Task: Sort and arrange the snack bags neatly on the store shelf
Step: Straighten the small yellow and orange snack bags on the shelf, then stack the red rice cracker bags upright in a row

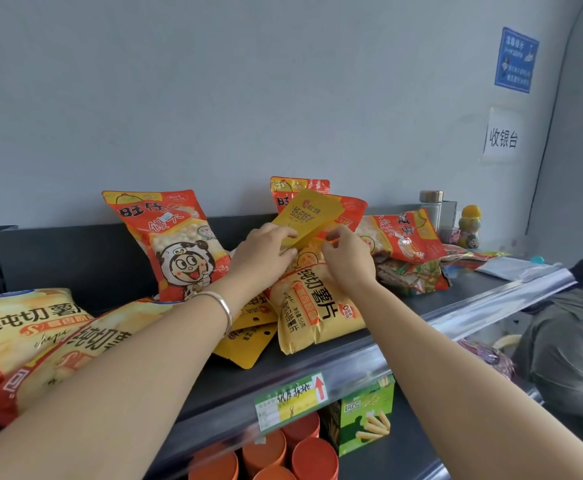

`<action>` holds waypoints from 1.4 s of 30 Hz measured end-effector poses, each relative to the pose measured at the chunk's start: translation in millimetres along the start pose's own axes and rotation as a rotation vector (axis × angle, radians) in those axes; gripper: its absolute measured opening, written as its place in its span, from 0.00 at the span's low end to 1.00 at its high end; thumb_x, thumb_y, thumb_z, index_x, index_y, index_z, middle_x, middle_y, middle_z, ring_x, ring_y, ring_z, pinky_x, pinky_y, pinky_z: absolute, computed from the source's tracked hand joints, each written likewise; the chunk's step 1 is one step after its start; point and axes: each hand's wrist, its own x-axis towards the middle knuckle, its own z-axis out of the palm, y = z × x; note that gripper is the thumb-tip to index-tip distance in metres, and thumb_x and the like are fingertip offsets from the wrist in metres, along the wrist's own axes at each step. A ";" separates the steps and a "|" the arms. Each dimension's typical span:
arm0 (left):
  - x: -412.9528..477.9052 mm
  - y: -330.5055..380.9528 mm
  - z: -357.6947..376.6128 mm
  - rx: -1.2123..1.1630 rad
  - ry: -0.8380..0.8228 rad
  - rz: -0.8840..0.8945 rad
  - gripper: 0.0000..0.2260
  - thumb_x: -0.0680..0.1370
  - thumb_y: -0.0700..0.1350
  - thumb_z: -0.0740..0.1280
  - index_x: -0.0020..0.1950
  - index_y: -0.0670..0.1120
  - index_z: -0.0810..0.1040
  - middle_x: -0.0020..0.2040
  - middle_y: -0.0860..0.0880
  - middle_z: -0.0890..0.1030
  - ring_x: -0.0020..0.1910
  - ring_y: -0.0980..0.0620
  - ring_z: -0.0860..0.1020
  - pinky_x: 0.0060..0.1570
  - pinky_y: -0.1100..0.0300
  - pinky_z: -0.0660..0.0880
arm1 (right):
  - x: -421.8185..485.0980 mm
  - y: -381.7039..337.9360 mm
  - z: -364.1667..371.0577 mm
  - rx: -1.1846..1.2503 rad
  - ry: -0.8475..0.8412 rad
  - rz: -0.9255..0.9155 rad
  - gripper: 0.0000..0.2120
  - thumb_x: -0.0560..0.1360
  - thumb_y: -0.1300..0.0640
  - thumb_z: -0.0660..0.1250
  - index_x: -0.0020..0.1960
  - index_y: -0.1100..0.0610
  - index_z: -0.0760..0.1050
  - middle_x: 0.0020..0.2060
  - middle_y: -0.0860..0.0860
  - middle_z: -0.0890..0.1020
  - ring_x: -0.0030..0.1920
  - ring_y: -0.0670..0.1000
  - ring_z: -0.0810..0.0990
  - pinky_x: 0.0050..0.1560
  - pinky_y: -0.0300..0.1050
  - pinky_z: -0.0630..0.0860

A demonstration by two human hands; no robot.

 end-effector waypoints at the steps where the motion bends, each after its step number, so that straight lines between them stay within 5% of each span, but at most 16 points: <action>1: -2.8 3.5 1.3 0.004 -0.010 0.005 0.16 0.79 0.49 0.63 0.67 0.50 0.73 0.68 0.49 0.71 0.66 0.48 0.70 0.62 0.51 0.72 | -2.8 2.1 -2.7 -0.015 -0.005 0.002 0.13 0.79 0.56 0.60 0.63 0.55 0.73 0.50 0.51 0.79 0.44 0.51 0.79 0.35 0.43 0.73; 3: -8.1 8.3 4.2 0.002 -0.034 0.014 0.16 0.79 0.50 0.64 0.67 0.51 0.73 0.68 0.49 0.71 0.68 0.48 0.68 0.64 0.51 0.69 | -9.1 5.7 -8.4 -0.049 0.001 -0.001 0.13 0.79 0.56 0.60 0.63 0.55 0.73 0.54 0.53 0.80 0.48 0.52 0.79 0.38 0.44 0.74; 5: -15.6 12.4 6.3 -0.012 -0.102 0.005 0.19 0.79 0.52 0.63 0.69 0.52 0.70 0.69 0.48 0.69 0.68 0.48 0.67 0.64 0.51 0.68 | -15.3 10.0 -13.5 -0.149 0.028 0.028 0.14 0.79 0.54 0.59 0.63 0.53 0.73 0.60 0.53 0.78 0.56 0.56 0.77 0.52 0.52 0.76; 8: -29.6 15.5 9.6 0.081 -0.246 0.039 0.24 0.79 0.58 0.59 0.74 0.56 0.62 0.72 0.49 0.65 0.71 0.48 0.64 0.65 0.49 0.67 | -27.1 16.0 -18.4 -0.284 -0.062 0.234 0.19 0.79 0.51 0.55 0.69 0.50 0.68 0.66 0.54 0.72 0.65 0.62 0.71 0.64 0.61 0.66; 18: -50.5 19.6 5.9 0.241 -0.385 0.054 0.28 0.77 0.62 0.59 0.75 0.58 0.58 0.76 0.50 0.58 0.74 0.45 0.57 0.69 0.46 0.61 | -59.1 12.4 -22.0 -0.068 -0.187 0.185 0.22 0.80 0.51 0.59 0.72 0.55 0.66 0.63 0.56 0.76 0.60 0.57 0.76 0.59 0.53 0.75; 24: -41.5 37.4 10.5 0.151 -0.285 0.104 0.23 0.78 0.58 0.61 0.73 0.55 0.64 0.74 0.50 0.64 0.72 0.47 0.62 0.68 0.50 0.63 | -46.8 33.2 -39.5 -0.030 -0.151 0.184 0.22 0.80 0.52 0.60 0.72 0.57 0.66 0.63 0.56 0.77 0.58 0.55 0.78 0.57 0.51 0.76; 33: 18.2 97.1 60.4 0.075 -0.295 0.146 0.22 0.78 0.55 0.63 0.71 0.53 0.67 0.71 0.49 0.67 0.70 0.48 0.65 0.65 0.51 0.67 | 14.9 99.1 -83.2 -0.102 0.114 0.152 0.18 0.79 0.54 0.59 0.68 0.56 0.71 0.61 0.57 0.77 0.60 0.59 0.75 0.54 0.50 0.73; 39: 65.6 134.3 106.7 0.139 -0.326 0.151 0.24 0.78 0.55 0.62 0.73 0.55 0.63 0.73 0.49 0.66 0.71 0.47 0.64 0.64 0.49 0.68 | 67.6 160.8 -117.0 -0.019 0.241 0.468 0.22 0.78 0.54 0.59 0.70 0.59 0.66 0.69 0.61 0.66 0.68 0.64 0.66 0.65 0.54 0.66; 42: 84.0 143.6 129.2 0.214 -0.370 0.123 0.25 0.78 0.56 0.61 0.75 0.56 0.60 0.74 0.49 0.64 0.72 0.47 0.63 0.64 0.49 0.68 | 87.5 183.4 -117.0 0.267 0.195 0.655 0.27 0.77 0.53 0.63 0.71 0.64 0.63 0.70 0.63 0.66 0.68 0.65 0.67 0.65 0.55 0.68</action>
